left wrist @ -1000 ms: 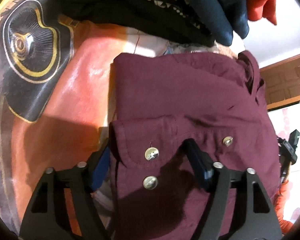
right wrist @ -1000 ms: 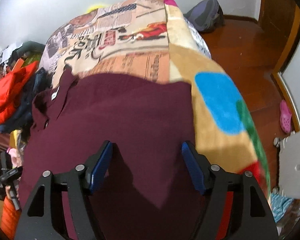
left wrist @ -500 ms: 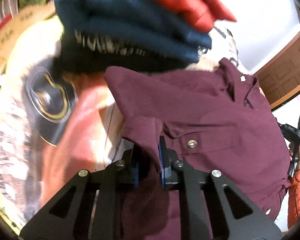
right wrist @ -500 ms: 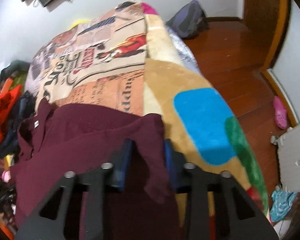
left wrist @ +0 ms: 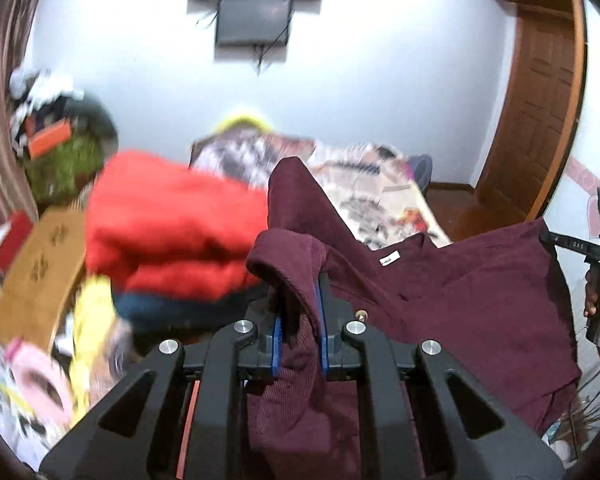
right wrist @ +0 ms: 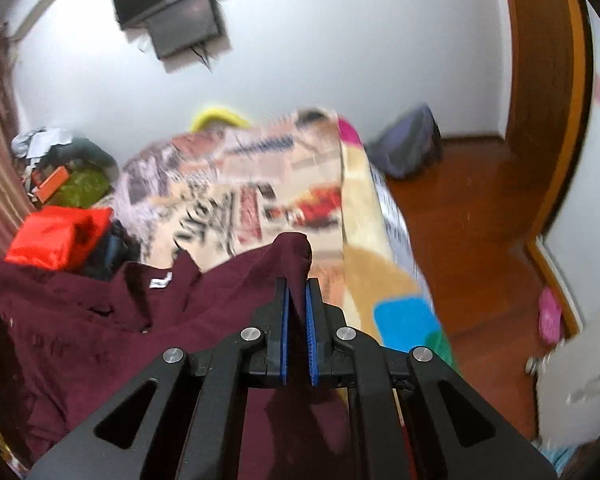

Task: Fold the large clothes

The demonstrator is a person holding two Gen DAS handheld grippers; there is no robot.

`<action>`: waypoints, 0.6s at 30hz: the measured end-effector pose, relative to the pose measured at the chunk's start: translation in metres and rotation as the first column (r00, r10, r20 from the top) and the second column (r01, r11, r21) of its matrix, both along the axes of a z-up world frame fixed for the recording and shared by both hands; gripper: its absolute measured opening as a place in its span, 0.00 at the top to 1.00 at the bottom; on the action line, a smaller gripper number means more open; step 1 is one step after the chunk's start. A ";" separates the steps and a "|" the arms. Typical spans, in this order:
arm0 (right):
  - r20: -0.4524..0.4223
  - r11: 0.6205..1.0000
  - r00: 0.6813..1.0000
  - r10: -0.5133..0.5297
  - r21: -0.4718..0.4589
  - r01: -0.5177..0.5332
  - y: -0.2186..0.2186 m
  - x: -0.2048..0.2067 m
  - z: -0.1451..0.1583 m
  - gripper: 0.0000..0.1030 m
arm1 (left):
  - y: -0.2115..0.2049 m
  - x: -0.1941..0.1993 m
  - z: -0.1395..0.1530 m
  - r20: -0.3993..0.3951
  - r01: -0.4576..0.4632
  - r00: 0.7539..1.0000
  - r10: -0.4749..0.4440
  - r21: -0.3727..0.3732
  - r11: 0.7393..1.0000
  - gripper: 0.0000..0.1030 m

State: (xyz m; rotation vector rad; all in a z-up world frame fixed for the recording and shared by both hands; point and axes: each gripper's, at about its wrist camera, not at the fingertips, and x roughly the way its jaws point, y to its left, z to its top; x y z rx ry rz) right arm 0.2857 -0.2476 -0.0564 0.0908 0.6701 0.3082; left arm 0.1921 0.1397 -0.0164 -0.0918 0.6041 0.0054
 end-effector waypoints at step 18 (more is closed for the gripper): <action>-0.158 0.974 0.974 -0.164 -0.185 0.134 -0.010 0.078 -0.076 0.91 | 0.037 0.144 -0.101 -0.263 -0.139 0.953 0.147 0.048 0.989 0.79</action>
